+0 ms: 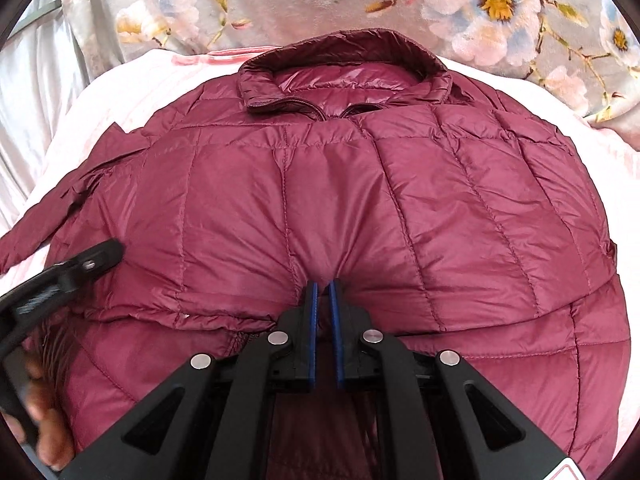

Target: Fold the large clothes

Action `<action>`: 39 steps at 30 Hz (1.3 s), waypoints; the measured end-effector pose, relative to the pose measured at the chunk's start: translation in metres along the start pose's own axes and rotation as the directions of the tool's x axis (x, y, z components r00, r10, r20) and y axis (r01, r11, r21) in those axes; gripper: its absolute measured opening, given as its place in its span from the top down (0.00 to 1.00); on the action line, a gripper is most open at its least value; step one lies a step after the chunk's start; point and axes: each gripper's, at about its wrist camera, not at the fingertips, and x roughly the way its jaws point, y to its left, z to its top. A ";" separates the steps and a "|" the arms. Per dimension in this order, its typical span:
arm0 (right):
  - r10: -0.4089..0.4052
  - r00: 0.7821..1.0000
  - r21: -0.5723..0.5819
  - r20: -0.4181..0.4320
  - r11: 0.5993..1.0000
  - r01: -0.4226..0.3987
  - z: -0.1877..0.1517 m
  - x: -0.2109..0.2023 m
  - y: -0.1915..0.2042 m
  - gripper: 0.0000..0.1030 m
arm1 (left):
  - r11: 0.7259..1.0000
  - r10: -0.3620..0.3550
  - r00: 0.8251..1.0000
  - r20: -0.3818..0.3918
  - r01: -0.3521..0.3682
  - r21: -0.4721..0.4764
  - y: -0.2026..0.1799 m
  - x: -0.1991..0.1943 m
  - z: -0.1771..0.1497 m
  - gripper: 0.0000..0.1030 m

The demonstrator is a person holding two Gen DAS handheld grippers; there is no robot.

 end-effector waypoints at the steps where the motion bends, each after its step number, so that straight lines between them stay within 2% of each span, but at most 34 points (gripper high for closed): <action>1: 0.004 1.000 0.003 0.000 1.000 -0.004 0.000 0.000 0.000 0.92 | 0.999 -0.015 1.000 0.018 0.016 -0.037 0.012 -0.015 -0.003 0.44; 2: 0.011 1.000 0.008 0.000 1.000 -0.011 0.000 0.000 -0.002 0.92 | 0.998 -0.022 0.999 0.036 0.025 -0.065 0.022 -0.028 -0.006 0.40; 4: 0.027 1.000 0.020 -0.002 0.999 -0.026 0.000 -0.001 -0.005 0.92 | 0.990 -0.022 0.997 0.080 0.033 -0.138 0.056 -0.062 -0.011 0.17; 5: 0.035 0.999 0.027 0.001 0.999 -0.035 0.000 -0.002 -0.006 0.92 | 0.986 -0.017 0.996 0.093 0.032 -0.163 0.069 -0.072 -0.012 0.13; 7: 0.027 1.000 0.030 0.012 0.999 -0.027 -0.002 -0.010 -0.006 0.90 | 0.972 0.024 0.993 0.116 0.004 -0.235 0.111 -0.096 -0.011 0.10; 8: 0.019 0.999 0.036 0.026 0.999 -0.020 -0.004 -0.017 -0.006 0.86 | 0.963 0.057 0.991 0.119 -0.023 -0.269 0.137 -0.106 -0.009 0.10; 10: 0.055 0.996 0.058 0.067 0.997 -0.059 -0.014 -0.040 -0.007 0.71 | 0.938 0.136 0.985 0.111 -0.092 -0.335 0.185 -0.117 -0.004 0.10; 11: 0.071 0.994 0.065 0.082 0.995 -0.077 -0.019 -0.048 -0.007 0.58 | 0.910 0.187 0.978 0.094 -0.136 -0.392 0.218 -0.121 0.000 0.10; 12: 0.085 0.991 0.070 0.099 0.993 -0.092 -0.027 -0.058 -0.008 0.53 | 0.885 0.209 0.974 0.085 -0.152 -0.440 0.242 -0.122 0.001 0.10; 13: 0.092 0.990 0.070 0.104 0.993 -0.099 -0.030 -0.063 -0.008 0.52 | 0.855 0.225 0.972 0.074 -0.160 -0.493 0.267 -0.123 0.002 0.10; 14: 0.102 0.989 0.064 0.105 0.992 -0.110 -0.037 -0.069 -0.007 0.50 | 0.812 0.238 0.970 0.056 -0.167 -0.560 0.296 -0.123 0.003 0.10; 16: 0.104 0.990 0.049 0.097 0.993 -0.109 -0.048 -0.074 -0.004 0.50 | 0.749 0.241 0.970 0.045 -0.156 -0.644 0.332 -0.122 0.003 0.12; 17: 0.099 0.991 0.041 0.094 0.994 -0.103 -0.054 -0.076 -0.002 0.49 | 0.728 0.238 0.970 0.046 -0.146 -0.670 0.346 -0.121 0.003 0.13; 20: 0.076 0.994 0.018 0.084 0.997 -0.078 -0.067 -0.078 0.005 0.49 | 0.683 0.244 0.968 0.053 -0.132 -0.718 0.366 -0.118 0.009 0.26; 21: 0.066 0.994 0.008 0.087 0.998 -0.067 -0.071 -0.080 0.008 0.49 | 0.696 0.252 0.966 0.049 -0.146 -0.703 0.366 -0.116 0.016 0.49; 22: 0.054 0.994 0.002 0.095 0.998 -0.055 -0.075 -0.084 0.011 0.47 | 0.726 0.248 0.968 0.026 -0.168 -0.666 0.362 -0.111 0.027 0.74; 24: 0.046 0.993 0.003 0.106 0.999 -0.047 -0.082 -0.090 0.012 0.37 | 0.769 0.270 0.963 -0.008 -0.221 -0.600 0.349 -0.105 0.044 0.93; 27: 0.063 0.992 0.044 0.112 0.997 -0.068 -0.092 -0.096 0.005 0.37 | 0.863 0.298 0.953 0.056 -0.244 -0.441 0.297 -0.116 0.077 0.96; 28: 0.068 0.992 0.065 0.107 0.995 -0.076 -0.095 -0.096 0.001 0.37 | 0.901 0.292 0.950 0.108 -0.235 -0.364 0.261 -0.126 0.090 0.96; 29: 0.075 0.992 0.089 0.106 0.992 -0.084 -0.096 -0.097 -0.004 0.36 | 0.925 0.276 0.950 0.144 -0.222 -0.308 0.233 -0.133 0.098 0.97; 31: 0.082 0.991 0.149 0.108 0.984 -0.098 -0.100 -0.099 -0.014 0.36 | 0.967 0.199 0.958 0.205 -0.158 -0.201 0.174 -0.146 0.112 0.97; 32: 0.081 0.991 0.170 0.109 0.980 -0.099 -0.101 -0.100 -0.018 0.36 | 0.986 0.132 0.963 0.236 -0.104 -0.126 0.131 -0.155 0.116 0.97; 33: 0.083 0.990 0.188 0.111 0.977 -0.103 -0.103 -0.102 -0.022 0.36 | 0.997 0.071 0.964 0.256 -0.058 -0.058 0.093 -0.161 0.117 0.97; 34: 0.086 0.990 0.197 0.113 0.975 -0.107 -0.105 -0.103 -0.024 0.36 | 1.000 -0.004 0.962 0.273 -0.004 0.029 0.044 -0.167 0.114 0.96; 35: 0.085 0.990 0.209 0.117 0.972 -0.108 -0.108 -0.107 -0.028 0.36 | 0.996 -0.052 0.959 0.278 0.030 0.082 0.013 -0.169 0.109 0.96; 38: 0.072 0.991 0.212 0.117 0.973 -0.096 -0.116 -0.114 -0.033 0.36 | 0.954 -0.232 0.949 0.212 0.180 0.237 -0.092 -0.159 0.084 0.96; 39: 0.064 0.991 0.211 0.117 0.974 -0.088 -0.119 -0.117 -0.035 0.36 | 0.941 -0.266 0.947 0.180 0.215 0.260 -0.116 -0.150 0.074 0.95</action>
